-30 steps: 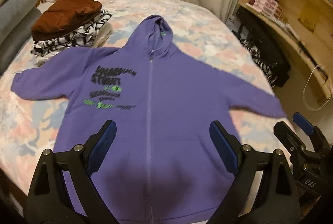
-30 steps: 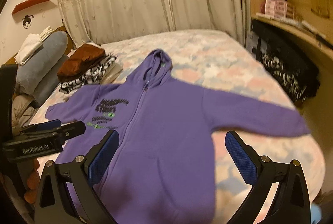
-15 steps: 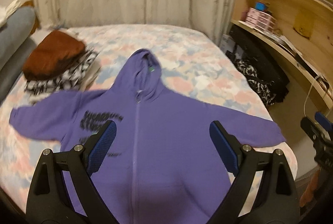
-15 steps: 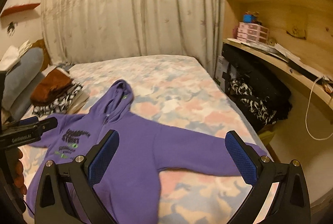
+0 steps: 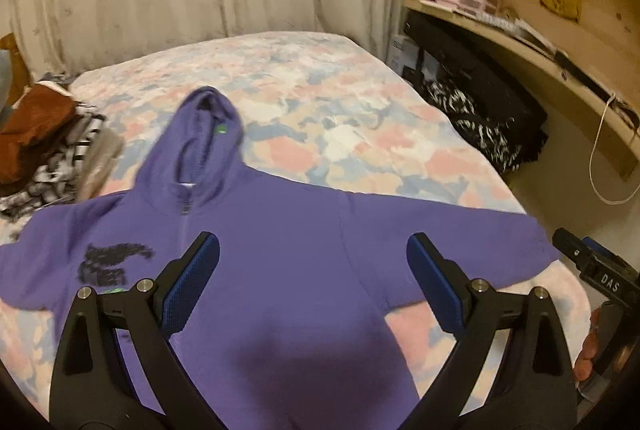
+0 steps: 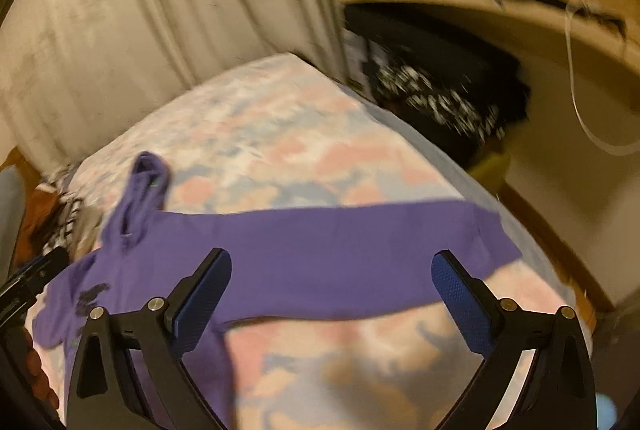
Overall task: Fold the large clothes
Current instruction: 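Grasp the purple hoodie sleeve cuff with the right gripper, then fold the held sleeve across the hoodie body and release with the right gripper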
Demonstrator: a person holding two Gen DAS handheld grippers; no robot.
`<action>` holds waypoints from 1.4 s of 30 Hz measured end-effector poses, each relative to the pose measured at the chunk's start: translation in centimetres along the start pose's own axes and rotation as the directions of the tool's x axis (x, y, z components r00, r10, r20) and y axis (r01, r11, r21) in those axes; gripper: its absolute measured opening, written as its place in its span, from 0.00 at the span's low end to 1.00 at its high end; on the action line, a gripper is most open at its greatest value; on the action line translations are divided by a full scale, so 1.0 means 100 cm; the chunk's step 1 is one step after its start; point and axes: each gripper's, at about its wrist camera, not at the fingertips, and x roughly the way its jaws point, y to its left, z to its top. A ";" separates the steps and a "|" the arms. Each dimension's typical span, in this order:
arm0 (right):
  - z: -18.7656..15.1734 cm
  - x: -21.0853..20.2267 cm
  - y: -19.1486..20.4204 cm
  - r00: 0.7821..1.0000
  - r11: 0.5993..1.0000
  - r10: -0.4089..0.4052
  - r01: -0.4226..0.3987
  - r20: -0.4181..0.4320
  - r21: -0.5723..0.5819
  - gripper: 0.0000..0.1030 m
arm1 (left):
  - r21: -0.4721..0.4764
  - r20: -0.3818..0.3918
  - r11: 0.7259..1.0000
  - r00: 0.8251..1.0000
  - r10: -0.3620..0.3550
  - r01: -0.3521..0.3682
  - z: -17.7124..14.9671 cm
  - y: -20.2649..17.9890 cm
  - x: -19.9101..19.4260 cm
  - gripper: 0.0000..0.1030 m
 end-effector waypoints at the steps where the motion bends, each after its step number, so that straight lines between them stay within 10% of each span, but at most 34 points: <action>1: 0.000 0.020 -0.016 1.000 0.999 -0.015 0.016 -0.023 0.039 0.96 | 0.002 -0.011 1.000 1.000 -0.006 0.006 -0.002 -0.005 0.014 0.91; 16: -0.010 0.135 -0.169 0.991 0.909 -0.065 0.106 -0.115 0.403 0.73 | -0.041 -0.200 0.999 0.979 -0.035 0.027 -0.049 -0.048 0.172 0.90; 24: 0.025 0.158 -0.180 0.992 0.875 -0.116 0.130 -0.057 0.467 0.15 | -0.012 -0.194 1.000 0.981 -0.008 0.006 -0.050 -0.041 0.168 0.63; 33: 0.089 0.079 0.002 0.970 0.996 0.047 -0.064 0.237 0.065 0.12 | -0.121 -0.123 0.993 0.992 -0.004 -0.012 -0.043 0.043 0.093 0.61; 42: 0.037 0.141 0.245 0.977 0.920 0.214 -0.206 -0.015 -0.333 0.12 | -0.229 -0.158 0.965 0.983 0.090 -0.125 -0.078 0.161 0.044 0.61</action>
